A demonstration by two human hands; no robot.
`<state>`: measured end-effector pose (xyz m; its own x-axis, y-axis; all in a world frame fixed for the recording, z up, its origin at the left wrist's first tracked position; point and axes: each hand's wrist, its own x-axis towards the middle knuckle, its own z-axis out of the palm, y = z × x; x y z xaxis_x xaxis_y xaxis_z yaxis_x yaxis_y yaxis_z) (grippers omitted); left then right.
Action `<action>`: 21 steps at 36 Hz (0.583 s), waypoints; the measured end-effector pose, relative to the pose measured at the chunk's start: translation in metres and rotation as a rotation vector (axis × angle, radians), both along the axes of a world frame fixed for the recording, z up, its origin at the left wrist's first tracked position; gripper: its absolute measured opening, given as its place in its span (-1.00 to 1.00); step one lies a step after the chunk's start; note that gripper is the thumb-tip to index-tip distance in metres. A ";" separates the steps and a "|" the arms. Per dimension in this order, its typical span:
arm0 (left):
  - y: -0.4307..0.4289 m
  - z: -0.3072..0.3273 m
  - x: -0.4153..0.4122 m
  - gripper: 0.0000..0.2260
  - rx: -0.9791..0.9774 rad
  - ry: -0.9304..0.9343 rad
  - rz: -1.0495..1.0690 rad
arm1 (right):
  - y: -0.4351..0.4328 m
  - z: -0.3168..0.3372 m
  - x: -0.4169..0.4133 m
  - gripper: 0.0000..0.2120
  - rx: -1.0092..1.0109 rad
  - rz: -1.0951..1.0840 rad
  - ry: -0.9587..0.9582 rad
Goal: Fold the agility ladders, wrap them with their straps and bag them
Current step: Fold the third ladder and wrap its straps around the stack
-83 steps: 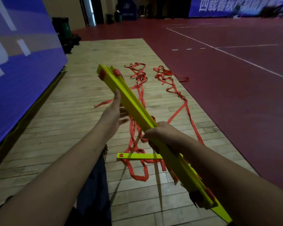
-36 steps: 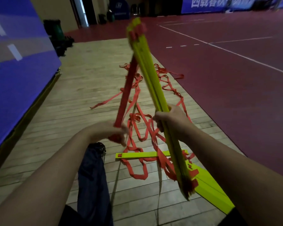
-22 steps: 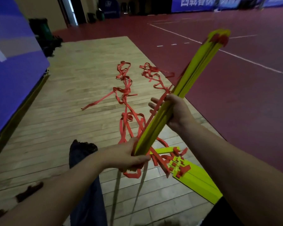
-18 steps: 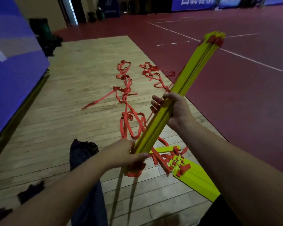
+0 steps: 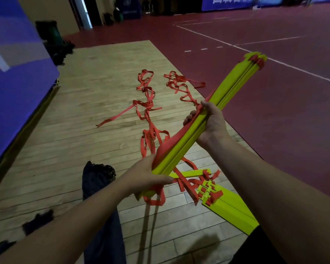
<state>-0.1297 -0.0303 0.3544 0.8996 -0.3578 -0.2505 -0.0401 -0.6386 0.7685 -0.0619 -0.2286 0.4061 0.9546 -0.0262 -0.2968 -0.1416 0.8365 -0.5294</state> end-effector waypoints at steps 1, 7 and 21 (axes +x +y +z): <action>0.003 0.003 0.003 -0.33 -0.004 -0.019 0.017 | -0.001 -0.001 0.001 -0.85 -0.005 -0.012 0.005; 0.030 0.029 0.018 -0.40 0.208 -0.249 0.038 | -0.008 -0.012 -0.006 -0.39 -0.777 0.251 0.148; 0.052 0.056 0.015 -0.73 0.934 -0.486 -0.451 | 0.031 0.001 -0.037 -0.33 -1.953 0.917 -0.727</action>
<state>-0.1146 0.0219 0.4108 0.8111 -0.5295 -0.2487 -0.5732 -0.8041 -0.1575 -0.0992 -0.1979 0.4072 0.7761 0.6056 -0.1758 0.4717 -0.7425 -0.4756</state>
